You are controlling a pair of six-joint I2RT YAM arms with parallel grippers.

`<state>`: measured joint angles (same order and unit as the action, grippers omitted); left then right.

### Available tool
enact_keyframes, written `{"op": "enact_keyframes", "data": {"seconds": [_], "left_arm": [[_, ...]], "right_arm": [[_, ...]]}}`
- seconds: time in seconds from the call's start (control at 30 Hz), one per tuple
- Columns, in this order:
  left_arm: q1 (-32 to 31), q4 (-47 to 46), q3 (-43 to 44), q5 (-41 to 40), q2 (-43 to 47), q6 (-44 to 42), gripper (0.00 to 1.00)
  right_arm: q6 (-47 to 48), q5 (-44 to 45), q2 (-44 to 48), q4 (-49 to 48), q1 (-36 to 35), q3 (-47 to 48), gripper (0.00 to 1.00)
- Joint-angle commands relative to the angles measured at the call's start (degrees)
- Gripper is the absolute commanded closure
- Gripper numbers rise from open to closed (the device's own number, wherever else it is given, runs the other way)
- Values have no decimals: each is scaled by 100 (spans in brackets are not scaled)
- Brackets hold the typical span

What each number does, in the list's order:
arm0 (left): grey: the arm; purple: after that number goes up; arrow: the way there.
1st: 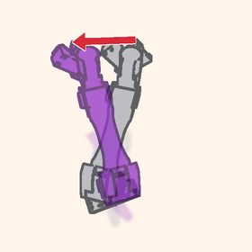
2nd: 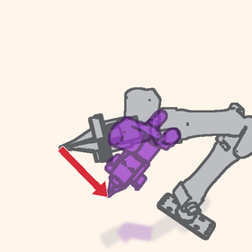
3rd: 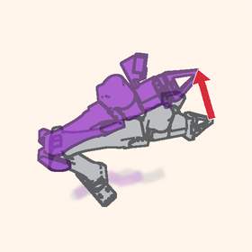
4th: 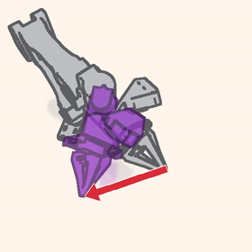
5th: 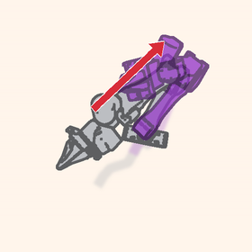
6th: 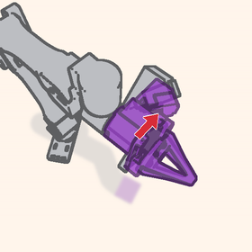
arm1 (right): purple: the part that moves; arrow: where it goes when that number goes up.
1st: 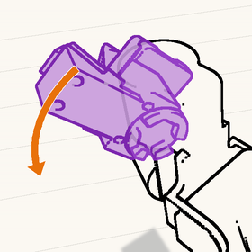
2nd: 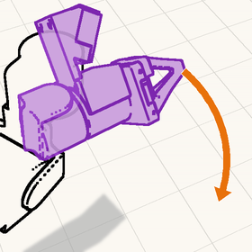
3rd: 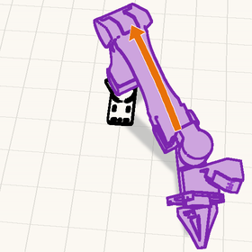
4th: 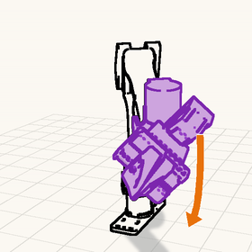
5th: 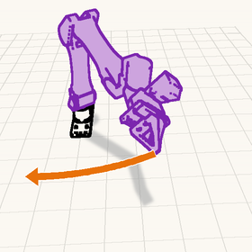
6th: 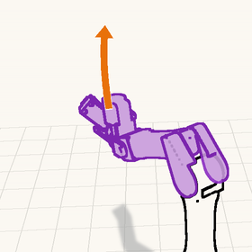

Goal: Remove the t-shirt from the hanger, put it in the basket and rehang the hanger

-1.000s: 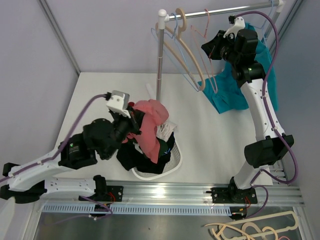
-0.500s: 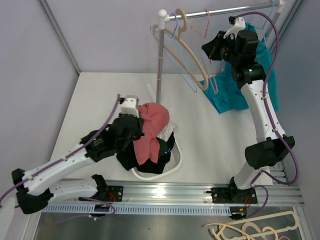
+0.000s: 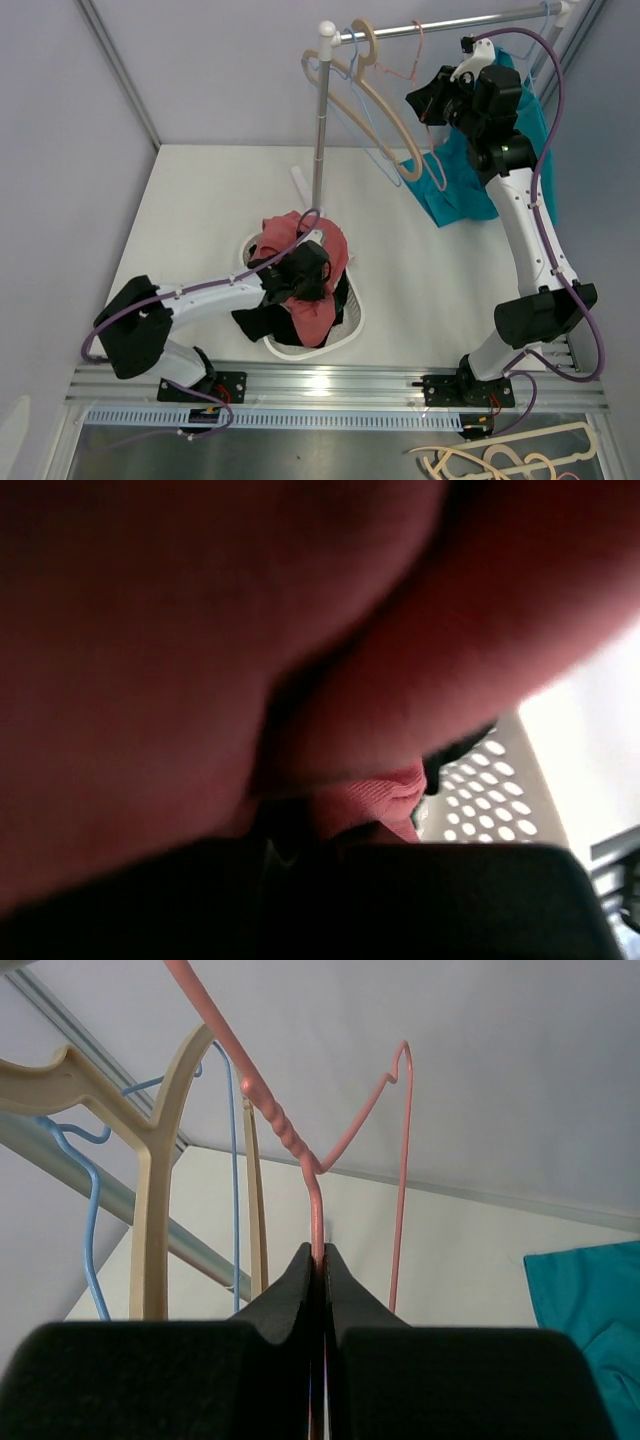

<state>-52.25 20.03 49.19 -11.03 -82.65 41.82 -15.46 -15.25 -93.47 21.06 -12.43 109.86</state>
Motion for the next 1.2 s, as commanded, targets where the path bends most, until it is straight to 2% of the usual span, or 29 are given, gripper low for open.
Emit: {"op": "enact_keyframes", "data": {"seconds": [0.0,0.2,0.27,0.3,0.37,0.6,0.7,0.73,0.8,0.83,0.97,1.0,1.07,1.17], "left_arm": [[109,-552,-269,821,-434,300,99],[110,-246,38,515,-498,90,99],[101,78,186,339,-226,-33,83],[101,210,231,147,-121,-69,76],[101,543,328,-65,231,-165,65],[372,1520,1144,-743,1171,-815,45],[557,1644,1409,-699,1593,-1087,31],[584,1696,1514,-708,1655,-1132,18],[610,1793,1664,-743,1796,-1176,4],[611,1846,1708,-752,1831,-1220,0],[611,1873,1936,-796,2060,-1290,1],[611,1873,1963,-804,2104,-1378,1],[611,1855,2094,-909,2227,-1492,0],[611,1881,2453,-1119,2271,-1756,0]], "right_arm": [[131,30,189,162,-41,-97,100],[140,-49,163,135,-41,-88,100],[149,-31,163,126,-41,-88,97],[149,-22,163,118,-41,-79,89],[140,13,163,118,-32,-53,83],[298,329,48,468,-6,509,75],[456,601,-4,697,3,868,74],[552,793,-4,767,3,948,73],[649,900,31,882,91,1106,71],[711,944,48,926,126,1151,71],[895,1303,127,1197,381,1326,68],[922,1427,58,1303,433,1414,56],[992,1785,-135,1854,627,2010,45],[1159,2111,-636,2577,847,3056,39]]}}
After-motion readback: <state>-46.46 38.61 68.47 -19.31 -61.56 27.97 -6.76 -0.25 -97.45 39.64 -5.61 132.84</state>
